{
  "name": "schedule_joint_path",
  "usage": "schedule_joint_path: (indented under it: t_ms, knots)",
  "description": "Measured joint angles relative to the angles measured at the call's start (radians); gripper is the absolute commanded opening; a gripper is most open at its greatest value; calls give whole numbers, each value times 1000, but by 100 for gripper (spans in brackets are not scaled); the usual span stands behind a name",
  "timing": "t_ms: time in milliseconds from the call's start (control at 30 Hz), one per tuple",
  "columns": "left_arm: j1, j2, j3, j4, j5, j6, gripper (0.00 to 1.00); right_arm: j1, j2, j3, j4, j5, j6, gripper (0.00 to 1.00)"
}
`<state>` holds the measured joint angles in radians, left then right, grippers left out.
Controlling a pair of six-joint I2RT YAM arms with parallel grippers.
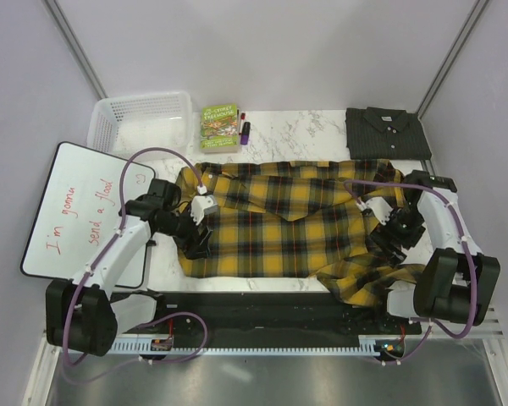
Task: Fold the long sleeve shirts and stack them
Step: Fold the shirt
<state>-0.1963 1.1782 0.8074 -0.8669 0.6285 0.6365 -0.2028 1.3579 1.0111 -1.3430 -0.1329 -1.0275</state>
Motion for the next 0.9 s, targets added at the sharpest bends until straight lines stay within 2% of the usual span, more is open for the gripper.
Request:
schedule_joint_path:
  t_ms: [200,300,367,400,433,500,633,900]
  knots:
    - [-3,-35,-24,-3,0,36,91,-28,-8,-45,5,34,-21,90]
    - [-3,-34,-30,-3,0,46,91,-28,8,-108,5,48,-32,85]
    - [-3,-32,-33,0,-1,53,91,-28,21,-138,3,53,-43,71]
    - [-3,-29,-35,1,-1,55,91,-28,29,-147,0,55,-48,61]
    - [-3,-26,-39,1,-2,59,89,-28,37,-150,-2,56,-53,35]
    - [-3,-21,-53,3,-3,69,84,-28,49,-150,1,59,-68,0]
    - [-9,-19,-96,3,-19,116,71,-29,48,-136,-3,55,-79,0]
    - [-53,-99,-194,-23,-51,322,61,-28,-71,3,-2,36,-105,0]
